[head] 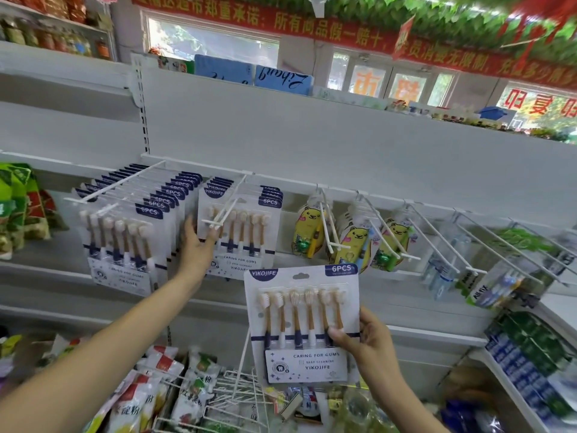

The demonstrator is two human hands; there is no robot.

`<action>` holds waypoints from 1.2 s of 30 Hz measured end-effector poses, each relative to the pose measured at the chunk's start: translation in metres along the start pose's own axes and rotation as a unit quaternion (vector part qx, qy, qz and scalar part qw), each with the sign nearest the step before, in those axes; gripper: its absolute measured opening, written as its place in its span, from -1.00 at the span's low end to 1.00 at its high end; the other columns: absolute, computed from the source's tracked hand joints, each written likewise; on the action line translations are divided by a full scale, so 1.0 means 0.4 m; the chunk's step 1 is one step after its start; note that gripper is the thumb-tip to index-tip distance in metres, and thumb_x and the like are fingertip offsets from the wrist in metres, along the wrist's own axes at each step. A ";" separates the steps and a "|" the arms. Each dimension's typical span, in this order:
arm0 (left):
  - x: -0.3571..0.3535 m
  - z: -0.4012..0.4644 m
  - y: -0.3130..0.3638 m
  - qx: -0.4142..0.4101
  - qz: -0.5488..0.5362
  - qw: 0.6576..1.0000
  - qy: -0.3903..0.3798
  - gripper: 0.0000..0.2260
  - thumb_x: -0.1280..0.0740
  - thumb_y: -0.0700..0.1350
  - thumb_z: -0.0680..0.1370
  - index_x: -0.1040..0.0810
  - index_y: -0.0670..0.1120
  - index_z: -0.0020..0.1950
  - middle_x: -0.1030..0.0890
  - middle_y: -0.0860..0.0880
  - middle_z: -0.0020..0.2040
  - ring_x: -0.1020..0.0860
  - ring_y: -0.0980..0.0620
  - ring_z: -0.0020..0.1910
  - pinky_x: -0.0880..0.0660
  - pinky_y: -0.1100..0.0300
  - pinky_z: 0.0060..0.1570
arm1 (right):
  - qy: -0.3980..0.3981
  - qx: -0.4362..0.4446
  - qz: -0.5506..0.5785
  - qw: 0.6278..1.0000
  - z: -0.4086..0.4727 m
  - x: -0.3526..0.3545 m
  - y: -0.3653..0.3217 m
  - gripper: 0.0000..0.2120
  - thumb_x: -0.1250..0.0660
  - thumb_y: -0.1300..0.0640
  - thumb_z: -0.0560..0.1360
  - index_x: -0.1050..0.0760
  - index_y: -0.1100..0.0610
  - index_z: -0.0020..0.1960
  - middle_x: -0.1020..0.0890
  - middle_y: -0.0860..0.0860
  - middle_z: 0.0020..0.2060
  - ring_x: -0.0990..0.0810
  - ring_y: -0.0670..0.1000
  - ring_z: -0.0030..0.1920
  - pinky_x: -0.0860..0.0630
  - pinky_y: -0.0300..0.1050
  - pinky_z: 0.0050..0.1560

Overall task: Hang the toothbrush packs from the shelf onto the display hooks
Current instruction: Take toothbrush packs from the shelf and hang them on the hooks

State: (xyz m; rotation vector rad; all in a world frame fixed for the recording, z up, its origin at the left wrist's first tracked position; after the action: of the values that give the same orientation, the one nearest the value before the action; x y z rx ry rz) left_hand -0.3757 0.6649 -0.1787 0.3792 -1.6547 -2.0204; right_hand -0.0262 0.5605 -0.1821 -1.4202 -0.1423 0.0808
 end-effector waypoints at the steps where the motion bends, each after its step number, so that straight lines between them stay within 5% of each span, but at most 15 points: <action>1: 0.008 -0.019 0.001 -0.012 0.011 1.000 -0.007 -0.36 -0.24 0.20 0.60 -0.02 0.13 0.59 -0.14 -0.02 0.60 -0.15 -0.08 0.55 -0.22 -0.16 0.44 | 0.003 0.004 -0.007 1.000 0.002 -0.010 0.000 -0.69 -0.45 0.39 0.43 -0.59 0.19 0.14 -0.74 0.11 -0.06 -0.71 0.16 -0.03 -0.65 -0.05 -0.11; 4: 0.032 -0.098 0.012 -0.065 0.028 0.997 -0.029 -0.43 -0.11 0.22 0.63 -0.10 0.08 0.60 -0.11 -0.01 0.60 -0.09 0.00 0.57 -0.09 -0.01 0.49 | 0.008 0.015 -0.016 1.000 0.004 -0.043 -0.005 -0.69 -0.47 0.38 0.42 -0.59 0.18 0.12 -0.74 0.10 -0.06 -0.70 0.15 -0.03 -0.67 0.02 -0.04; 7: 0.059 -0.214 0.027 -0.069 -0.007 0.992 -0.105 -0.43 -0.05 0.37 0.57 -0.37 0.10 0.46 -0.39 0.07 0.45 -0.33 0.19 0.43 -0.23 0.15 0.47 | 0.008 0.020 -0.014 1.000 0.005 -0.082 -0.010 -0.69 -0.49 0.35 0.42 -0.58 0.13 0.11 -0.73 0.08 -0.06 -0.70 0.12 -0.01 -0.66 0.02 -0.01; 11: 0.105 -0.335 -0.004 -0.010 -0.071 0.977 -0.201 -0.28 -0.21 0.53 0.37 -0.57 0.03 0.27 -0.66 0.05 0.21 -0.59 0.08 0.22 -0.48 0.08 0.29 | 0.000 0.028 0.013 1.000 0.012 -0.143 -0.034 -0.67 -0.47 0.35 0.44 -0.57 0.10 0.15 -0.73 0.05 -0.03 -0.71 0.04 -0.02 -0.65 -0.11 -0.06; 14: 0.128 -0.407 -0.031 0.025 -0.040 0.968 -0.245 -0.40 -0.48 0.30 0.36 -0.53 0.03 0.29 -0.67 0.08 0.18 -0.61 0.06 0.18 -0.51 -0.03 0.27 | -0.003 0.030 0.035 0.999 0.019 -0.185 -0.050 -0.67 -0.46 0.34 0.45 -0.56 0.11 0.17 -0.73 0.04 -0.01 -0.71 0.02 -0.01 -0.65 -0.15 -0.09; 16: 0.140 -0.439 -0.047 0.040 -0.035 0.972 -0.230 -0.42 -0.57 0.15 0.32 -0.51 0.09 0.28 -0.67 0.15 0.14 -0.64 0.12 0.10 -0.55 0.01 0.21 | -0.011 0.027 0.046 0.998 0.021 -0.213 -0.054 -0.67 -0.45 0.34 0.46 -0.54 0.14 0.19 -0.73 0.05 0.00 -0.71 0.03 0.00 -0.64 -0.16 -0.10; 19: 0.169 -0.452 -0.062 0.038 -0.042 0.982 -0.180 -0.39 -0.57 0.20 0.29 -0.52 0.08 0.28 -0.68 0.12 0.13 -0.65 0.10 0.09 -0.60 0.09 0.10 | -0.036 0.033 0.053 0.997 0.019 -0.253 -0.057 -0.66 -0.45 0.34 0.47 -0.54 0.13 0.20 -0.72 0.02 0.02 -0.71 -0.01 0.01 -0.63 -0.19 -0.10; 21: 0.186 -0.453 -0.062 0.038 -0.052 0.986 -0.153 -0.59 -0.54 -0.05 0.42 -0.52 0.09 0.23 -0.69 0.14 0.08 -0.66 0.11 0.05 -0.62 0.15 0.06 | -0.053 0.042 0.049 0.996 0.020 -0.272 -0.061 -0.71 -0.43 0.29 0.49 -0.56 0.11 0.20 -0.73 0.00 0.02 -0.71 -0.03 0.02 -0.63 -0.18 -0.06; 24: 0.209 -0.446 -0.062 0.037 -0.046 0.990 -0.125 -0.62 -0.43 -0.32 0.49 -0.52 0.06 0.20 -0.70 0.15 0.05 -0.66 0.13 0.03 -0.60 0.26 0.01 | -0.079 0.061 0.057 0.993 0.031 -0.291 -0.078 -0.84 -0.36 0.24 0.55 -0.60 0.10 0.11 -0.74 -0.02 -0.06 -0.71 -0.07 -0.04 -0.61 -0.22 -0.10; 36: 0.227 -0.355 -0.069 0.041 -0.041 0.995 -0.075 -0.66 -0.44 -0.29 0.49 -0.52 -0.05 0.22 -0.71 0.02 0.04 -0.68 0.10 -0.01 -0.60 0.30 -0.06 | -0.078 0.071 0.075 0.992 0.147 -0.337 -0.098 -0.79 -0.36 0.38 0.52 -0.62 0.14 0.07 -0.75 0.06 -0.10 -0.73 0.01 -0.07 -0.61 -0.21 -0.12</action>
State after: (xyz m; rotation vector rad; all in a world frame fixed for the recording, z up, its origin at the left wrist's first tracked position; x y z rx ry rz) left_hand -0.3850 0.5017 -0.2285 0.3365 -1.8455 -2.0897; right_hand -0.1693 0.5930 -0.1417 -1.2809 -0.1567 0.3204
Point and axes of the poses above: each hand's wrist, its own z-axis towards the middle knuckle, its own x-axis out of the back of the hand, y = z × x, the point moved 2 cm from there along z, towards the middle knuckle
